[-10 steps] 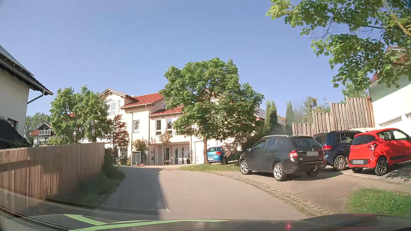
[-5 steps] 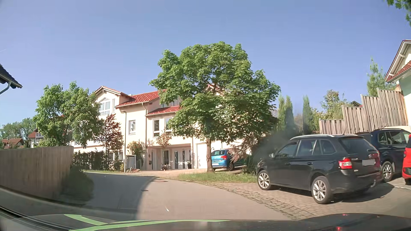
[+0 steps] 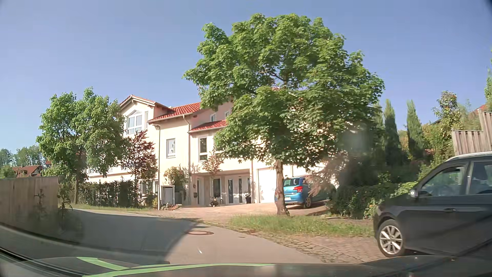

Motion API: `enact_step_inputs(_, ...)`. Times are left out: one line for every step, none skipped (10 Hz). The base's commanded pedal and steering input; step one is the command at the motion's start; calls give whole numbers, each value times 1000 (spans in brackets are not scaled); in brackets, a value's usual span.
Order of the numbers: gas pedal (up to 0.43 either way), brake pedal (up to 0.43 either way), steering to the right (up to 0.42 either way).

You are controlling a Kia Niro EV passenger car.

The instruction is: Follow the waypoints while adhering to traffic rules and regulations

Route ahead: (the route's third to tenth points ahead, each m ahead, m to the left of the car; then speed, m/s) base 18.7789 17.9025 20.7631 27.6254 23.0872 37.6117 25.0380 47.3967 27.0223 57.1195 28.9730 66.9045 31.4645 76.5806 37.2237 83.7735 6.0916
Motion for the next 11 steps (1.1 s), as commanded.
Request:
enact_step_inputs(177,0,-151)
enact_step_inputs(157,0,-162)
enact_step_inputs(150,0,-173)
enact_step_inputs(150,0,-179)
enact_step_inputs(150,0,-188)
enact_step_inputs(150,0,-196)
enact_step_inputs(150,0,-204)
enact_step_inputs(150,0,-216)
enact_step_inputs(150,0,-228)
enact_step_inputs(150,0,-240)
enact_step_inputs(150,0,-258)
